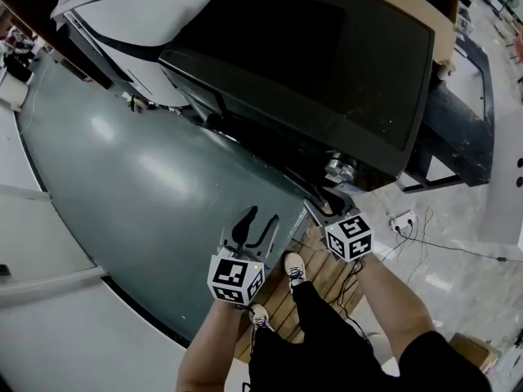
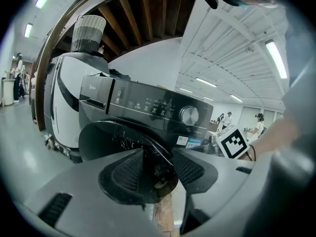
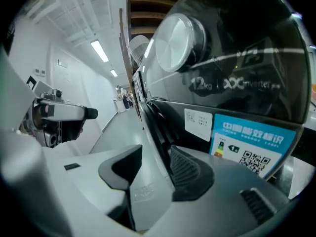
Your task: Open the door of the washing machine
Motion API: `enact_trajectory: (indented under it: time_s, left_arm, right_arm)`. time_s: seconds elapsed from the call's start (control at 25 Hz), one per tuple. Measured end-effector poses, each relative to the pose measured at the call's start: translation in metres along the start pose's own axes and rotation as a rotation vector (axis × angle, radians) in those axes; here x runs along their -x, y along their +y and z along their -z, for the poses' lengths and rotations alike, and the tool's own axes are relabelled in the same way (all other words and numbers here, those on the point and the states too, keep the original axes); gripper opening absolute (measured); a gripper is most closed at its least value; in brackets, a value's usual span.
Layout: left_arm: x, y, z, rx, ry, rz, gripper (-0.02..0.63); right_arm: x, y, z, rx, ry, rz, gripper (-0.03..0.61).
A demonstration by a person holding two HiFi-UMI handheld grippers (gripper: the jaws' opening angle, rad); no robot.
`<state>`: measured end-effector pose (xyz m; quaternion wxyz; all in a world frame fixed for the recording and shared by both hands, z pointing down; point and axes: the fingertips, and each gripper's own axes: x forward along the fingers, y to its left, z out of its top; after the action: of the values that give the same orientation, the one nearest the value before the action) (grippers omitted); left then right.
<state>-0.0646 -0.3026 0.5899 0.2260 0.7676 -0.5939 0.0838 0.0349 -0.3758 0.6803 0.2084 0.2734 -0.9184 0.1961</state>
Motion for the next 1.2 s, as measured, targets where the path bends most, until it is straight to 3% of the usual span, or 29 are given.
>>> enact_trajectory:
  time_s: [0.2, 0.32, 0.72, 1.0, 1.2]
  left_arm:
    - [-0.014, 0.004, 0.009, 0.017, 0.009, -0.008, 0.196]
    - [-0.019, 0.008, 0.013, 0.027, 0.016, -0.015, 0.196]
    - [-0.031, 0.006, 0.026, 0.054, 0.033, -0.016, 0.198]
    - [-0.030, 0.001, 0.032, 0.070, 0.035, -0.015, 0.202]
    - [-0.024, 0.005, 0.038, 0.079, 0.038, -0.038, 0.207]
  right_arm:
    - [-0.018, -0.011, 0.016, 0.002, 0.044, 0.006, 0.177]
    - [-0.024, -0.014, 0.020, 0.010, 0.057, 0.018, 0.121]
    - [-0.023, -0.013, 0.020, 0.009, 0.068, -0.003, 0.109]
    - [-0.019, 0.021, 0.030, 0.062, 0.097, -0.091, 0.095]
    - [-0.013, 0.059, 0.034, 0.124, 0.089, -0.222, 0.121]
